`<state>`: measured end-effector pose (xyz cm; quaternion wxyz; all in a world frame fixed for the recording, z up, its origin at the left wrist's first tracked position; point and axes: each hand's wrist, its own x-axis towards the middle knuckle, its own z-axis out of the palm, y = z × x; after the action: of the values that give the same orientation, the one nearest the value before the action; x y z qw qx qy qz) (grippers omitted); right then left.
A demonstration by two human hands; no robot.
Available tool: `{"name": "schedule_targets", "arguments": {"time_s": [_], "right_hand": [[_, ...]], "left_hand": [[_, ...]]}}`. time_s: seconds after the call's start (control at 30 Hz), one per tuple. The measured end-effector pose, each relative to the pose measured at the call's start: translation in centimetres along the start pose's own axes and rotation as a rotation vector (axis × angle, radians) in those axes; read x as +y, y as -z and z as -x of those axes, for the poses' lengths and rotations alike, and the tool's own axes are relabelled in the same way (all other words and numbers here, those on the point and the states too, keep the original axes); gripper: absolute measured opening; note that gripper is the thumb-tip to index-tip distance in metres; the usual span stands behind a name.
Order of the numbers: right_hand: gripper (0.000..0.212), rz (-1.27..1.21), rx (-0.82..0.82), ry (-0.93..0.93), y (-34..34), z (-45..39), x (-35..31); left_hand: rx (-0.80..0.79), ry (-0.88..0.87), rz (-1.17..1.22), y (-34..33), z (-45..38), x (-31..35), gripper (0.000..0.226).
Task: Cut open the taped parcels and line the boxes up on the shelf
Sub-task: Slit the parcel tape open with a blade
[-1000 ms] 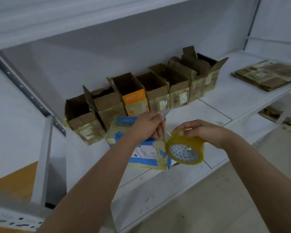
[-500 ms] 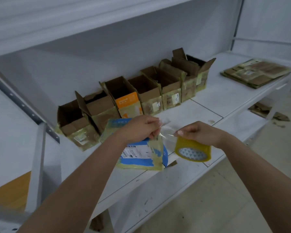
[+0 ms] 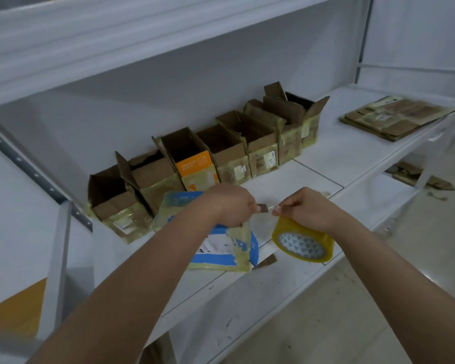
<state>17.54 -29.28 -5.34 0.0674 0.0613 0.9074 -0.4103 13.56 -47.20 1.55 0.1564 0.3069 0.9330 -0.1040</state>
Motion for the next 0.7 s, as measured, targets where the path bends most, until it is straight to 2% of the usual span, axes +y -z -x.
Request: {"name": "schedule_targets", "arguments": {"time_s": [0.07, 0.13, 0.17, 0.2, 0.3, 0.37, 0.47, 0.5, 0.6, 0.7], "right_hand": [[0.015, -0.053, -0.03, -0.002, -0.2, 0.0, 0.3], [0.018, -0.101, -0.049, -0.001, -0.5, -0.1, 0.5], [0.019, -0.115, -0.059, -0.004, -0.7, -0.2, 0.5], [0.019, -0.12, -0.071, -0.008, -0.9, -0.3, 0.6], [0.02, -0.117, -0.093, -0.045, -1.4, -0.6, 1.4], [0.02, -0.075, -0.094, -0.086, -1.7, -0.9, 2.3], [0.02, -0.026, -0.052, -0.142, -2.5, -0.9, 3.6], [0.021, -0.052, -0.027, -0.145, -2.6, -0.9, 3.7], [0.027, -0.151, 0.053, -0.134, -2.3, -1.2, 3.0], [0.024, -0.188, 0.118, -0.077, -1.7, -1.3, 2.0]], "left_hand": [[0.01, -0.013, 0.458, -0.1, 1.1, -2.1, 0.034], [0.122, 0.08, 0.809, -0.9, 1.5, -2.8, 0.03], [0.214, 0.143, 0.819, -1.6, 1.2, -2.6, 0.026], [0.305, 0.204, 0.713, -2.4, 0.6, -2.1, 0.023], [0.474, 0.344, 0.42, -4.2, -0.6, -0.5, 0.034], [0.492, 0.39, 0.365, -4.6, -1.1, 0.0, 0.041], [0.443, 0.433, 0.341, -4.6, -1.8, 0.2, 0.07], [0.423, 0.44, 0.335, -4.5, -1.9, 0.2, 0.071], [0.388, 0.409, 0.34, -4.0, -1.8, 0.4, 0.046], [0.399, 0.27, 0.354, -4.0, -0.6, -0.2, 0.042]]}}
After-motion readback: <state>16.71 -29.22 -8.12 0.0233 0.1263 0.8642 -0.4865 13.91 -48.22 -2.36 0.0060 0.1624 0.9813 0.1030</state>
